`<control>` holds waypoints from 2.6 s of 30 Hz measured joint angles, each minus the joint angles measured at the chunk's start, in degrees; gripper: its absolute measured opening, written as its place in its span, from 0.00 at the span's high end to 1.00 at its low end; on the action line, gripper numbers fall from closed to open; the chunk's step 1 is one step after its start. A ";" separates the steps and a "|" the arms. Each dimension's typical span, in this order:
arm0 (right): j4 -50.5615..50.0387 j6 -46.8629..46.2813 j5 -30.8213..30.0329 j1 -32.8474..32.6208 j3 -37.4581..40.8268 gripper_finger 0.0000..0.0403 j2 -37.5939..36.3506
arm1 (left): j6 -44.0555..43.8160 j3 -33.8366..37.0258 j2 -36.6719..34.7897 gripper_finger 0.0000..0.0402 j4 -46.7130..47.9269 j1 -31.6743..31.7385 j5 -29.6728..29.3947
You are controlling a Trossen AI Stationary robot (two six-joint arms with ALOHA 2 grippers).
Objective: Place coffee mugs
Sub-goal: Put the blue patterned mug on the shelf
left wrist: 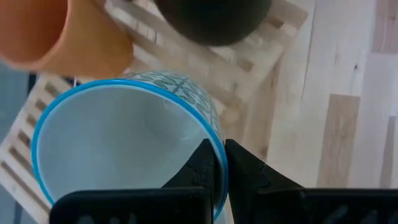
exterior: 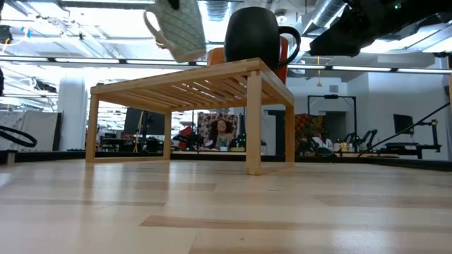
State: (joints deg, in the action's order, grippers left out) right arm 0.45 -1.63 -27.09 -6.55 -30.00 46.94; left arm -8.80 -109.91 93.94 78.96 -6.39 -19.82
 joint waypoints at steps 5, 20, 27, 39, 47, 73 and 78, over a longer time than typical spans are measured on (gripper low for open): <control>0.00 0.00 0.00 0.00 0.00 0.41 0.00 | 3.89 -4.14 4.41 1.00 -0.14 2.37 2.41; -0.01 0.02 0.00 0.00 0.00 0.41 0.00 | 8.12 -4.72 8.25 0.97 -0.28 5.48 4.49; -0.02 -0.26 0.00 0.00 0.00 0.41 0.00 | 10.20 -4.72 8.25 0.96 -0.41 5.52 4.47; 0.00 -0.31 0.00 0.00 0.00 0.41 0.00 | 12.57 -4.72 8.25 0.95 -0.53 7.07 4.50; 0.00 -0.33 0.00 0.00 0.00 0.41 0.00 | 14.22 -4.70 8.25 0.95 -1.78 8.32 6.75; -0.01 -0.43 0.00 0.00 0.02 0.41 0.00 | 15.22 -4.70 8.23 0.77 -2.80 8.28 5.92; 0.00 -0.42 0.00 0.00 0.02 0.41 0.00 | 15.21 -4.70 8.08 0.72 -1.95 8.25 3.65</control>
State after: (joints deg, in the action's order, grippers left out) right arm 0.45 -2.04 -27.09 -6.55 -29.98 46.94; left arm 6.41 -114.61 102.03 77.01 1.87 -16.17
